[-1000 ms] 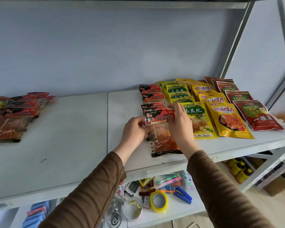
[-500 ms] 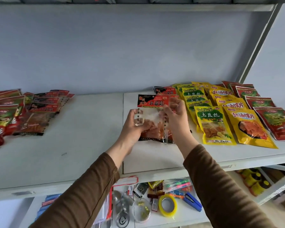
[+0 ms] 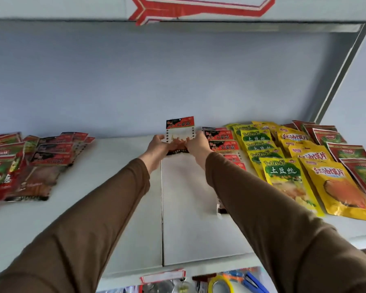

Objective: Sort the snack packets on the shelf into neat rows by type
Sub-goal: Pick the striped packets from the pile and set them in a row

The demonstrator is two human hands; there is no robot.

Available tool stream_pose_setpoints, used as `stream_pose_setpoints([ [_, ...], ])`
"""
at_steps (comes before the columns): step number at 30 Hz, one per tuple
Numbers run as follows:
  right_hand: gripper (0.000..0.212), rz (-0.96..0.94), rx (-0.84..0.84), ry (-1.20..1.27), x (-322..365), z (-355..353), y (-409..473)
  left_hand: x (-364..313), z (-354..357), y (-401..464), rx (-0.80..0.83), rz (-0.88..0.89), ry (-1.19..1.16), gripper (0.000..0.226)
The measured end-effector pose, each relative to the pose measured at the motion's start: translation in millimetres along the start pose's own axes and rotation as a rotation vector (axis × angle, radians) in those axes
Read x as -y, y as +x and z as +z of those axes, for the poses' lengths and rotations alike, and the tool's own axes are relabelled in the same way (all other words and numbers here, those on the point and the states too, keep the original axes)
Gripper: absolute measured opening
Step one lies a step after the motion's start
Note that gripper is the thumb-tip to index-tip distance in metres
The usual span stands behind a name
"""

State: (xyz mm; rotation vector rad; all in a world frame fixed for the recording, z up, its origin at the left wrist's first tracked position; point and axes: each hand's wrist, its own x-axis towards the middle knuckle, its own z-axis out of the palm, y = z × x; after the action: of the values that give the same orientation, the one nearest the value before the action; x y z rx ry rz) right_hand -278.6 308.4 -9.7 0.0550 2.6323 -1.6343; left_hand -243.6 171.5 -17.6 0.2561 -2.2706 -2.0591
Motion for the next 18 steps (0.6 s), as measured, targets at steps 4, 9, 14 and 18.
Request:
stream_pose_setpoints([
  [4,0.05,-0.007,0.004,-0.215,5,9,19,8,0,30,-0.08,-0.021,0.196,0.051],
  [9,0.07,-0.044,0.035,-0.333,0,22,27,17,1,50,-0.129,0.023,0.534,0.05],
  [14,0.084,-0.091,0.096,-0.333,-9,20,30,21,-4,50,-0.226,-0.038,0.707,0.081],
  [18,0.068,-0.192,0.051,-0.343,0,16,20,14,-24,39,-0.278,0.055,0.682,0.071],
])
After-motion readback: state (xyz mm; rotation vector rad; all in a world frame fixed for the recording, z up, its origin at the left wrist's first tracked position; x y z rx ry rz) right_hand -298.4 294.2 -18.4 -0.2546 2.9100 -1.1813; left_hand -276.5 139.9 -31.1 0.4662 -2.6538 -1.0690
